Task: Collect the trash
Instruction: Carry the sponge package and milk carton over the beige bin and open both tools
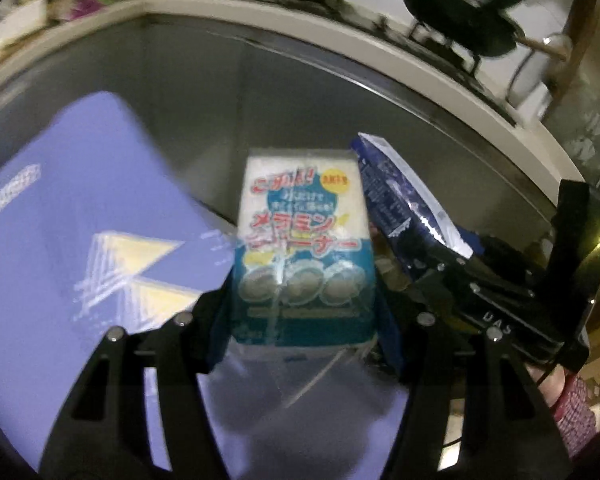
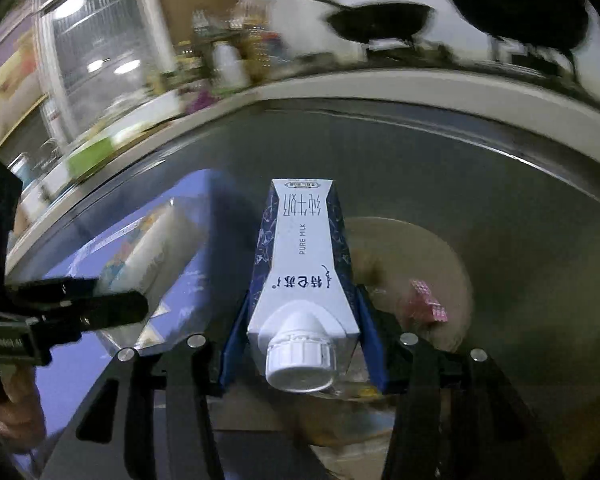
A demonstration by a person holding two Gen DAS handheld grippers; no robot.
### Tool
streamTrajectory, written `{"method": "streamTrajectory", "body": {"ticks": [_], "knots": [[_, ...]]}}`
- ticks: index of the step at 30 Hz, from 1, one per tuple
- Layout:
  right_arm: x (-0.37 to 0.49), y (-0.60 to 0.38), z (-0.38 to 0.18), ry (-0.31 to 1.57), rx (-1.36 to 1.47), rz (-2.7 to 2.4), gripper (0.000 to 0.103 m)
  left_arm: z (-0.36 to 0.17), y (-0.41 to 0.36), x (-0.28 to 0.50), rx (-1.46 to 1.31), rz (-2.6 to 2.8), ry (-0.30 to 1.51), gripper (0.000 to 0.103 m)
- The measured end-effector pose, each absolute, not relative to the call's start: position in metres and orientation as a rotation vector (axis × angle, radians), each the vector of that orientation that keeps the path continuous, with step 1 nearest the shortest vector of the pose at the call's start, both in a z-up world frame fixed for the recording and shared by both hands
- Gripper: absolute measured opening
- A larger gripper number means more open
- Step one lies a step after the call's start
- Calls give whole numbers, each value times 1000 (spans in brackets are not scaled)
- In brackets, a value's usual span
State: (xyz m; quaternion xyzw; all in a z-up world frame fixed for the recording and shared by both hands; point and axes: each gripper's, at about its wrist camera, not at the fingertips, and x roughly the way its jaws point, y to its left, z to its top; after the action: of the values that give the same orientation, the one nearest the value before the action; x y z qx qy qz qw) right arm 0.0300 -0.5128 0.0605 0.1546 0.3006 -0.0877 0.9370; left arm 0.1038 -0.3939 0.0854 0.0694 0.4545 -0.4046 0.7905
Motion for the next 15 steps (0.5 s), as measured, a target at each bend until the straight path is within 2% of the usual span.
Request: {"method": "streamTrajectory", "body": {"ticks": [3,6,7,10,15], "knots": [[37,-545,57,658,341,-211,47,67,-440,120,155,-890,1012,61],[60,-560,41,736,365,-201,49,38,-474,144,174,-858,1094,72],[67,-565,34,756,379,-251,51,30,-478,152,165,-825,1125,72],[67,-575,26,727,449,-269,55,15,-477,166,128,-786,1181,72],[45,-569,37,610,489,-263,57,32,-452,154,125,-817,1110,72]]}}
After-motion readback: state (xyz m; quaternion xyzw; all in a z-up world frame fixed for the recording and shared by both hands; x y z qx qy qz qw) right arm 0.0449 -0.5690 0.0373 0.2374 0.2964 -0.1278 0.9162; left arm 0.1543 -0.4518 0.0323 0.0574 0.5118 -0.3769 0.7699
